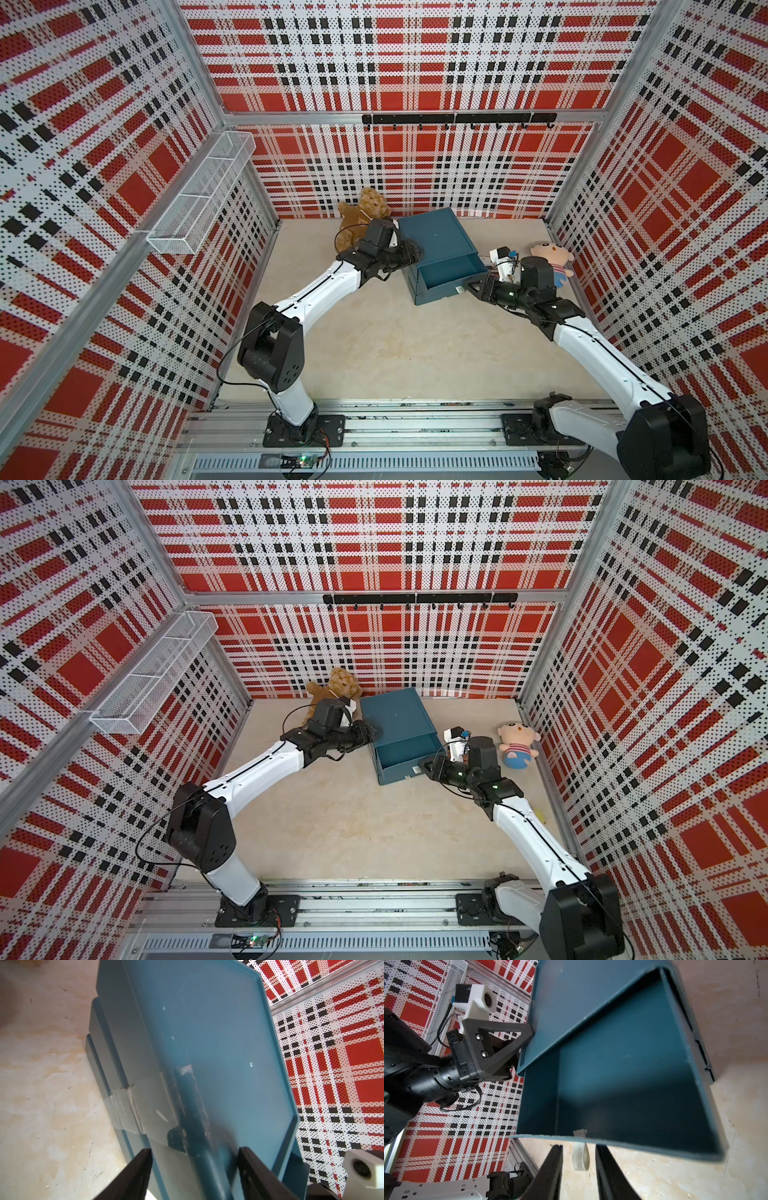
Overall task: Take the seed bags out of the drawer
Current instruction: Close the drawer in the storage box.
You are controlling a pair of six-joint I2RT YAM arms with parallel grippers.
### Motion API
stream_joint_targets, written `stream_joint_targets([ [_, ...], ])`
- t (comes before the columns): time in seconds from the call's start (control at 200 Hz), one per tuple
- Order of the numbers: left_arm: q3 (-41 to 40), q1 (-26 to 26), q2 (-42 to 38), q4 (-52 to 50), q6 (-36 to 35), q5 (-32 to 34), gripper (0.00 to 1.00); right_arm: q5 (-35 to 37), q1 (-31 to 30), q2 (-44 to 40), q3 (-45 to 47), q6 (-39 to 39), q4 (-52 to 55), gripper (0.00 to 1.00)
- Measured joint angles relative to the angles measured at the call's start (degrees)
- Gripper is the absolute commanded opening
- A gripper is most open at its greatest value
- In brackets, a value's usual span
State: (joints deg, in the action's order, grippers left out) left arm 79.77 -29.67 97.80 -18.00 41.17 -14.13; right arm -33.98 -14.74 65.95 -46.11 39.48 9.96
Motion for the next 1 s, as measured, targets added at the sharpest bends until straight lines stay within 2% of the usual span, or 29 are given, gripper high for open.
stream_joint_targets([
  [0.301,0.0,-0.1,0.0,0.0,0.4,0.0,0.70,3.7,-2.1,7.0,-2.7,2.6,-6.4,0.32],
  [0.441,0.0,-0.3,0.0,0.0,0.6,0.3,0.70,5.2,-2.6,9.4,-2.9,4.2,-9.6,0.25],
  [1.002,0.2,-0.5,0.1,0.0,0.9,1.3,0.70,8.6,-6.2,16.0,-2.9,10.6,-19.6,0.24],
])
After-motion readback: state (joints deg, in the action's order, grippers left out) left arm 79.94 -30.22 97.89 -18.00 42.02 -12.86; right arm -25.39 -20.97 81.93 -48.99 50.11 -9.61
